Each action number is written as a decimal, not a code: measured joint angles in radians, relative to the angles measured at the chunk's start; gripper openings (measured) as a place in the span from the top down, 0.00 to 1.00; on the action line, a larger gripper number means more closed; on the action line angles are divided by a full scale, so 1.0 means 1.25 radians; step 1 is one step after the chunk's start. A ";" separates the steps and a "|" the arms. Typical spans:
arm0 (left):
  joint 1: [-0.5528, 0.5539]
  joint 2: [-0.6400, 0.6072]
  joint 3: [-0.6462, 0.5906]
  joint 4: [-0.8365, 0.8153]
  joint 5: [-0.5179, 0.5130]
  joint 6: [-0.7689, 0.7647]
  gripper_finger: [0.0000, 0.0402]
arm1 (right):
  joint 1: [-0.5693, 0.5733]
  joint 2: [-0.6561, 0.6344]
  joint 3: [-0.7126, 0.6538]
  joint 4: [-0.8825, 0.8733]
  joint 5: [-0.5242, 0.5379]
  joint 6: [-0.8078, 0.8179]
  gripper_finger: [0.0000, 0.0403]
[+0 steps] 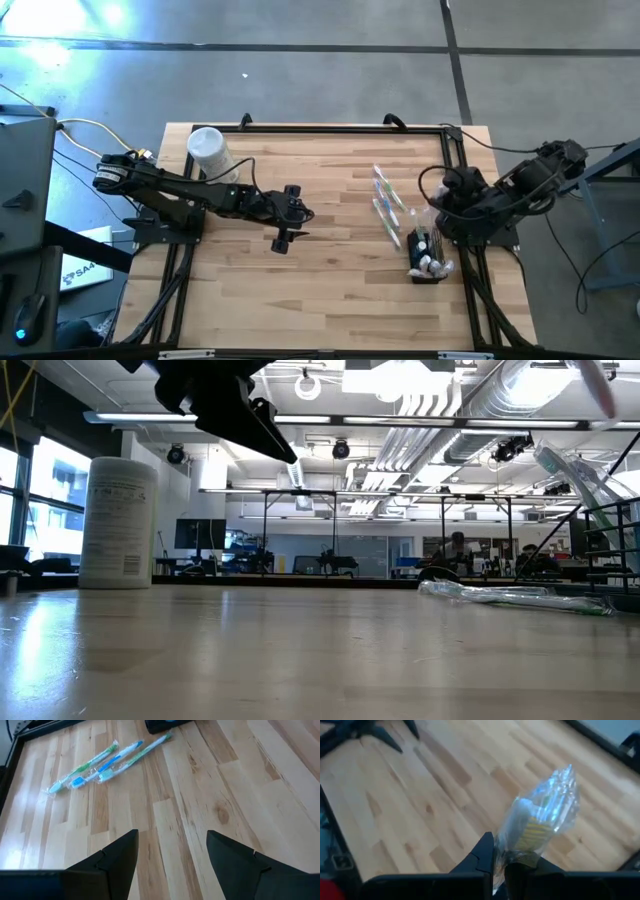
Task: Pick & Place toothbrushing station
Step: Put the orange toothbrush into the black mesh organizer
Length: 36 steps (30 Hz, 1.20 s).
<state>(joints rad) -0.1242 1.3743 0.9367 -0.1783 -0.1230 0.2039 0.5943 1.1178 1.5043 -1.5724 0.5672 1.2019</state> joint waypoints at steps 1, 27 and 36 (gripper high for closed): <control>0.000 0.000 0.000 0.001 0.000 0.000 0.42 | 0.002 -0.003 -0.003 0.001 0.017 -0.003 0.97; 0.000 0.000 0.000 0.008 -0.002 0.006 0.42 | 0.100 -0.135 -0.328 0.004 -0.045 0.167 0.97; 0.000 0.000 0.000 0.056 -0.001 0.041 0.42 | 0.099 -0.111 -0.245 0.002 -0.049 0.144 0.97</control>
<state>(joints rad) -0.1242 1.3746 0.9371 -0.1088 -0.1246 0.2550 0.7179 0.9785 1.1975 -1.5702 0.5060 1.3815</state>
